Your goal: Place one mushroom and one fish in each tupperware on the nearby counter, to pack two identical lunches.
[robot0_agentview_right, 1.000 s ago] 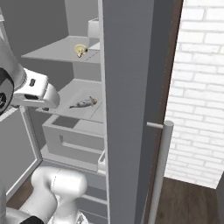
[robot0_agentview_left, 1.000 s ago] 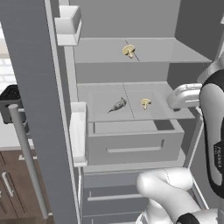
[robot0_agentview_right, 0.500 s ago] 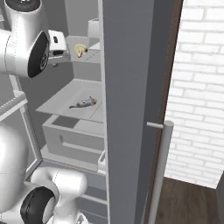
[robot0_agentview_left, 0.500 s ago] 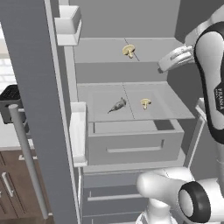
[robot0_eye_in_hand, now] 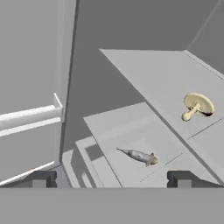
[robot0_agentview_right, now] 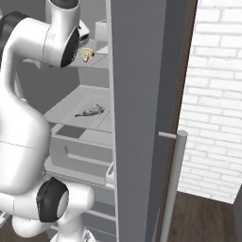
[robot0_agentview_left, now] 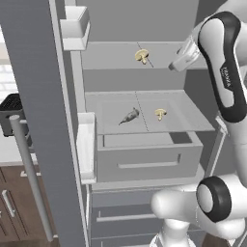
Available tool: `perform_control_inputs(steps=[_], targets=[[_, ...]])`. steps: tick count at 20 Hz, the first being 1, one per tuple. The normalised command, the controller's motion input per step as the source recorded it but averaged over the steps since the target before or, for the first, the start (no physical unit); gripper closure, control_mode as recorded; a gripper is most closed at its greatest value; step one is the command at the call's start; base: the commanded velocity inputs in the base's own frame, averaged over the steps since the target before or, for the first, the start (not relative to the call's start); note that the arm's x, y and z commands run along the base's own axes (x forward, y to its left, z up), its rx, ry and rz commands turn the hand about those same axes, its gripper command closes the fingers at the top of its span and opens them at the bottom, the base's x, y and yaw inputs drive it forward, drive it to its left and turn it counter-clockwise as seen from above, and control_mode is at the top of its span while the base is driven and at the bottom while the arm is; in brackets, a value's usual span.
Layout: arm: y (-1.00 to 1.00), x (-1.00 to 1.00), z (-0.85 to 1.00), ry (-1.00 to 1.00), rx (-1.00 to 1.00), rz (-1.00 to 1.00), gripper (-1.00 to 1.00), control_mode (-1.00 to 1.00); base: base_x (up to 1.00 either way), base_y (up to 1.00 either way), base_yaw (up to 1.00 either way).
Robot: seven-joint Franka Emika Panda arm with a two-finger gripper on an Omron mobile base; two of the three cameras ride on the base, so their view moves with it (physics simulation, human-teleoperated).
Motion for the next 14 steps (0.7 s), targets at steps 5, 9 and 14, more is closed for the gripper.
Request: perform_control_inputs(steps=[5, 9, 14], targets=[[0.01, 0.45, 0.00, -0.06, -0.14, -0.13, -1.00, -1.00, 0.00, 0.00, 0.00], [0.00, 0.28, -0.03, 0.02, 0.00, -0.02, -1.00, -1.00, 0.00, 0.00, 0.00], [0.00, 0.35, -0.14, 0.06, 0.00, -0.02, -1.00, -1.00, 0.00, 0.00, 0.00]])
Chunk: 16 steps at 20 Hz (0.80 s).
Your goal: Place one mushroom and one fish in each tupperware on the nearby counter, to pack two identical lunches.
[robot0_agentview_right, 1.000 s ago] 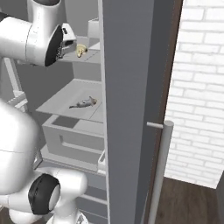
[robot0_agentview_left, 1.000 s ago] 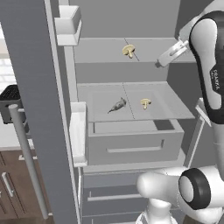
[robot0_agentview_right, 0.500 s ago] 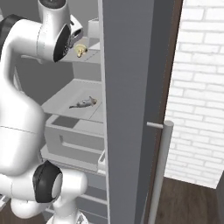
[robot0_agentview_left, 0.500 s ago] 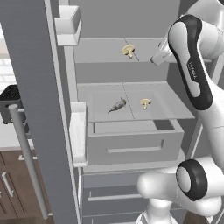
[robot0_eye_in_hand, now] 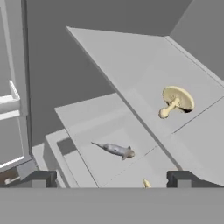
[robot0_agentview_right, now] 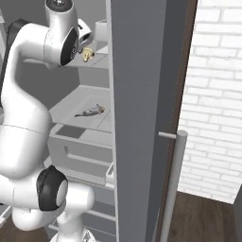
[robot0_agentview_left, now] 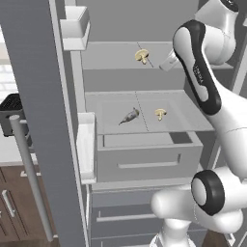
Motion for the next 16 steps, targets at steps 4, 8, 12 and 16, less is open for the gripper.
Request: perform_control_inputs(steps=[4, 8, 12, 16], targets=[[0.00, 0.48, -0.18, 0.10, 0.00, 0.00, -1.00, -1.00, 0.00, 0.00, 0.00], [0.00, 0.53, -0.07, 0.03, 0.00, -0.05, -1.00, -1.00, 0.00, 0.00, 0.00], [0.00, 0.59, 0.00, 0.00, -0.01, -0.06, -1.00, -1.00, 0.00, 0.00, 0.00], [0.01, 0.59, 0.00, 0.00, -0.04, -0.08, -1.00, -1.00, 0.00, 0.00, 0.00]])
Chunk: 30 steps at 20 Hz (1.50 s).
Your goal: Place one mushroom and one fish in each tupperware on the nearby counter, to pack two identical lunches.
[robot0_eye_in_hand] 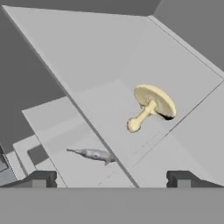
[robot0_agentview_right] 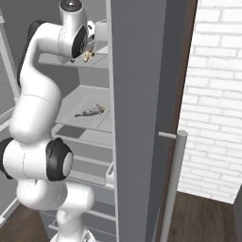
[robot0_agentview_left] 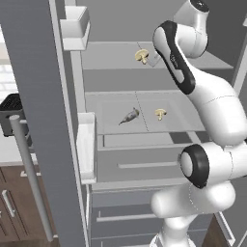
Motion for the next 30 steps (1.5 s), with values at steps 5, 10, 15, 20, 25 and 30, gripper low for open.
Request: perform_control_inputs(steps=[5, 10, 15, 20, 25, 30], targets=[[0.00, 0.53, -0.04, 0.00, -0.02, -0.09, -1.00, -1.00, 0.00, 0.00, 0.00], [0.00, 0.50, -0.06, 0.00, 0.00, -0.07, -1.00, -1.00, 0.00, 0.00, 0.00], [0.04, 0.42, -0.08, 0.00, 0.00, -0.04, -1.00, -1.00, 0.00, 0.00, 0.00], [0.08, 0.42, -0.06, 0.00, 0.00, -0.03, -1.00, -1.00, 0.00, 0.00, 0.00], [0.06, 0.42, -0.06, 0.00, 0.00, -0.02, -1.00, -1.00, 0.00, 0.00, 0.00], [0.00, 0.35, -0.06, 0.00, 0.00, -0.01, -1.00, -1.00, 0.00, 0.00, 0.00]])
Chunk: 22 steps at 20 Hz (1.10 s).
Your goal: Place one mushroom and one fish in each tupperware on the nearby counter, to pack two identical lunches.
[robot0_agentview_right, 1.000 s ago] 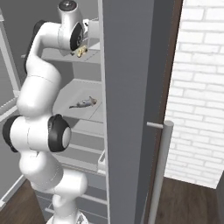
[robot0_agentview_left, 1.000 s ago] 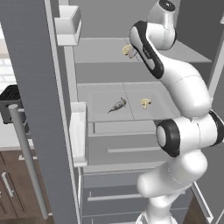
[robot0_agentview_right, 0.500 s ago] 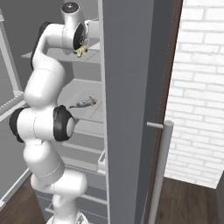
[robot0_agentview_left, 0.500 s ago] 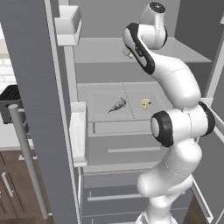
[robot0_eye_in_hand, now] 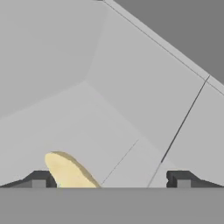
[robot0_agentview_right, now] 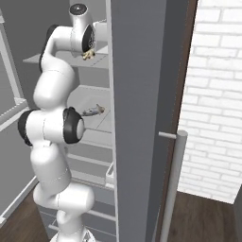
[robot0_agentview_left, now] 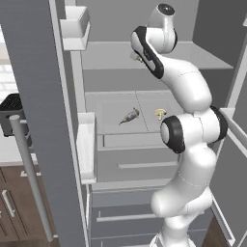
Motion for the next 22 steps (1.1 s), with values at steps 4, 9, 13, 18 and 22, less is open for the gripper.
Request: perform_control_inputs(steps=[4, 9, 13, 18, 22], targets=[[0.03, 0.23, -0.17, 0.00, 0.00, -0.01, 1.00, -1.00, 0.00, 0.00, 0.00], [0.01, -0.14, -0.59, 0.00, 0.05, 0.00, 1.00, -1.00, 0.00, 0.00, 0.00], [-0.12, -0.38, -0.52, -0.06, 0.01, 0.00, 1.00, -1.00, 0.00, 0.00, 0.00], [-0.31, -0.29, -0.02, -0.02, 0.02, 0.00, 1.00, -1.00, 0.00, 0.00, 0.00], [-0.53, -0.73, 0.14, 0.00, 0.19, -0.04, 1.00, -1.00, 0.00, 0.00, 0.00]])
